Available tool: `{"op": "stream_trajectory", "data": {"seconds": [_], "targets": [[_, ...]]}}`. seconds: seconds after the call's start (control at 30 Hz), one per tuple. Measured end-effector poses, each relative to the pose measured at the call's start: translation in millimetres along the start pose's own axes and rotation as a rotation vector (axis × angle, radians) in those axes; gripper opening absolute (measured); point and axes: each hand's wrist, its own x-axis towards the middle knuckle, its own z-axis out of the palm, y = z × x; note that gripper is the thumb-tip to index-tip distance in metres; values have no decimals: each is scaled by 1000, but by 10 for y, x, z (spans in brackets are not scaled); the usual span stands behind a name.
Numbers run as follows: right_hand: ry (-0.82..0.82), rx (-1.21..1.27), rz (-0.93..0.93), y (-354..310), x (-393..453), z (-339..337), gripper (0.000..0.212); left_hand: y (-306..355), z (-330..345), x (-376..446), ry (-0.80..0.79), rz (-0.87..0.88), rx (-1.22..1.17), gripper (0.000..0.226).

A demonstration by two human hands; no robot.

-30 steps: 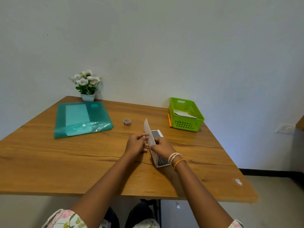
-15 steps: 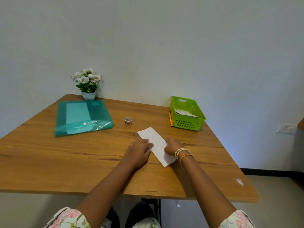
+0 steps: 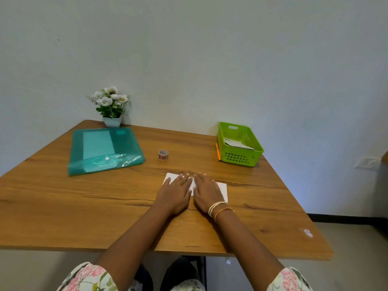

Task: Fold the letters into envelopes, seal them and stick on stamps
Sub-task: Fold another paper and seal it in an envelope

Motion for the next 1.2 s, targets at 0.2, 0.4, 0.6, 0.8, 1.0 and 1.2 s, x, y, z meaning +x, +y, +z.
{"op": "stream_trajectory", "data": {"seconds": [0.2,0.4,0.6,0.8,1.0,1.2], "targets": [[-56,1,12,-35,-84,74,56,-59,7,6,-26,-3,23,55],[-73,-56,80,250,-176,30,56,-183,-81,-50,-49,-39,46,55],[-87,-67,153,553,-301,-24,56,-431,-136,-137,-50,-105,48,55],[-16,-83,222,450,-315,-17,57,-442,-138,-149,-48,-118,44,56],[6,-23,-83,-30,-353,75,54,-374,-144,-89,-57,-122,58,56],[-53,-25,100,83,-50,102,60,-389,-130,-68,-15,-122,27,58]]}}
